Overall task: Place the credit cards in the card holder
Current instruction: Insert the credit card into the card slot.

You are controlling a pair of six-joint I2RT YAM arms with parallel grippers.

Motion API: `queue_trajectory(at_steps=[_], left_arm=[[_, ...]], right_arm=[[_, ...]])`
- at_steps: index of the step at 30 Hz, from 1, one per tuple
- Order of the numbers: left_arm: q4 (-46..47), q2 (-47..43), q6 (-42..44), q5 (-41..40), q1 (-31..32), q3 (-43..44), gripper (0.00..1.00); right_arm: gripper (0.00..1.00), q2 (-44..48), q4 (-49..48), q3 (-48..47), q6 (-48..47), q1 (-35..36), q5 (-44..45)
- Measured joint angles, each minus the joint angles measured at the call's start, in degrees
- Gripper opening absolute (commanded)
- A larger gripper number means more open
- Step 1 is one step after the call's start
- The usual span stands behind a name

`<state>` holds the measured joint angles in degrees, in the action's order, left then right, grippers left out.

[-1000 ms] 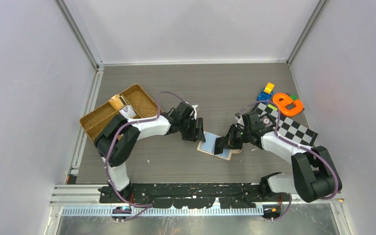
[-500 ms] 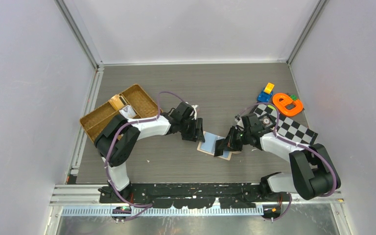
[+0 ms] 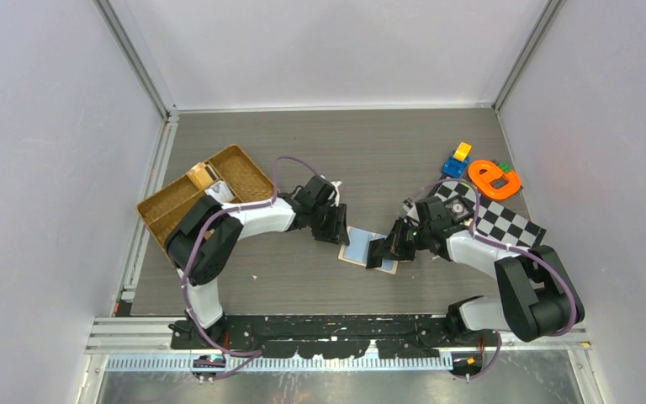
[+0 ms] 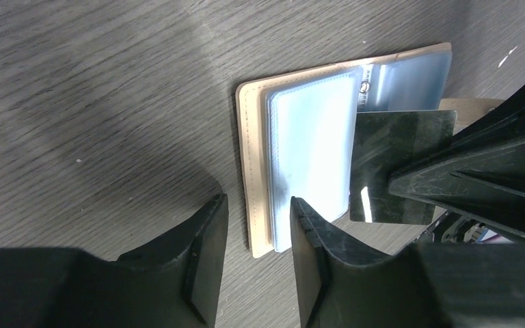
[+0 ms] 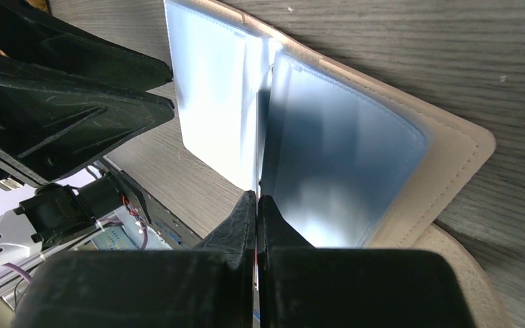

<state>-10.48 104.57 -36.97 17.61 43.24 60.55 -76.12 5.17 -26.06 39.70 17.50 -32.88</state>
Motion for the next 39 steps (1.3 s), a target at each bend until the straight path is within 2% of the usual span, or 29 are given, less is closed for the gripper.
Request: queue_trajectory(at_steps=[7,21,30,34,37,39], left_arm=[[-2.3,0.7,1.3,-2.4,0.7,1.6,0.32],[-6.6,2.0,3.2,-6.6,2.5,4.9,0.28],[-7.6,2.3,4.0,-7.5,2.6,5.4,0.19],[-8.4,2.7,4.5,-7.9,2.6,6.0,0.13],[-8.8,2.7,4.5,-8.4,2.6,6.1,0.02],[-9.1,2.8,4.6,-8.9,2.6,6.2,0.0]], right_arm=[[0.0,0.3,-0.5,0.2,0.3,0.0,-0.3],[0.01,0.7,-2.0,0.9,1.1,0.0,-0.5],[0.0,0.6,-5.1,1.6,1.1,0.0,-0.8],[0.01,0.2,-5.6,1.6,0.9,0.0,-0.8],[0.0,-0.3,-5.6,1.6,0.6,0.0,-0.6],[0.0,-0.3,-5.6,1.6,0.2,0.0,-0.3]])
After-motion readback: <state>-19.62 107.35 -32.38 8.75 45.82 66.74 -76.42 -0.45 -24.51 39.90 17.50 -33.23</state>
